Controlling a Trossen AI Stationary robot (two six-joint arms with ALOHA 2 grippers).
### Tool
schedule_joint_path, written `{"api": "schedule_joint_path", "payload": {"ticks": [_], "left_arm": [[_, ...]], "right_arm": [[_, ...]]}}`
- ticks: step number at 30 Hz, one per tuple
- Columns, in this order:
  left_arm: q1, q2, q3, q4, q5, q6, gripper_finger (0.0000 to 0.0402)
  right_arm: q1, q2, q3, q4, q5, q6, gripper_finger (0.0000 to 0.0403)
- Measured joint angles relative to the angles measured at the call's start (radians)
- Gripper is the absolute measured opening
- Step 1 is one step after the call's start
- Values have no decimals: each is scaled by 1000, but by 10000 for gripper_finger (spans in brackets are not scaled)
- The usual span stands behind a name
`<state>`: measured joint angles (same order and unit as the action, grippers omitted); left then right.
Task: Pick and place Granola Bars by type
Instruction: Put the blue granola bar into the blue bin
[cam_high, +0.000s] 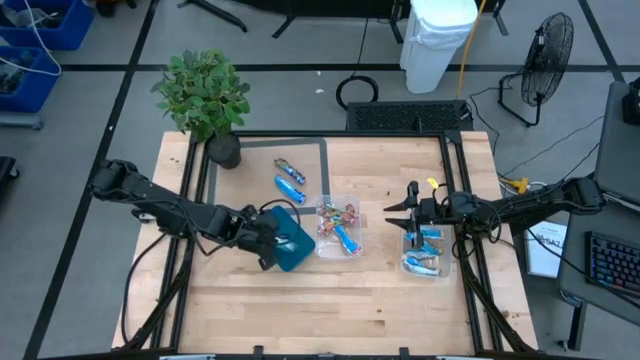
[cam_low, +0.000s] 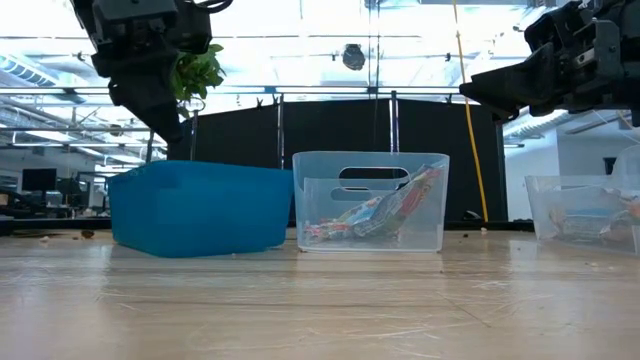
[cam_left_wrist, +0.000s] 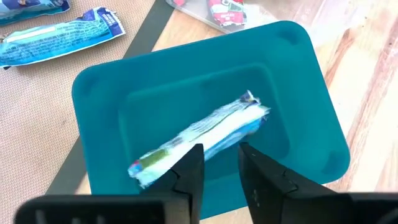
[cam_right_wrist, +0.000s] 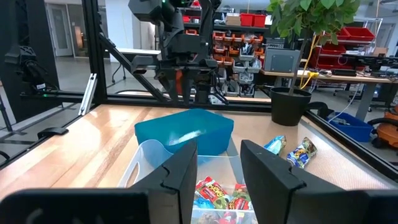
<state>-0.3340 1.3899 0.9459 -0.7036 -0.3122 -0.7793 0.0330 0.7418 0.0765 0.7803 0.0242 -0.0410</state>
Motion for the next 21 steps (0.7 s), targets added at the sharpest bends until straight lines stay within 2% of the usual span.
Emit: {"api": "schedule_joint_path", "payload": {"ticks": [5,8,10,14,19,21], "left_arm": [[0,0,0,0,-1,50,129],[8,0,0,2,-19,197,137],[19,0,0,3,-67,274,137],[60,0,0,25,-264,416,136],[123,-5,6,131,-684,666,136],[148,-6,24,208,-785,810,136]], "right_arm": [[0,0,0,0,0,0,114],[0,0,0,0,0,0,114],[0,0,0,0,0,0,114],[0,0,0,-1,0,0,114],[0,0,0,-10,0,0,114],[0,0,0,-15,0,-1,114]]}}
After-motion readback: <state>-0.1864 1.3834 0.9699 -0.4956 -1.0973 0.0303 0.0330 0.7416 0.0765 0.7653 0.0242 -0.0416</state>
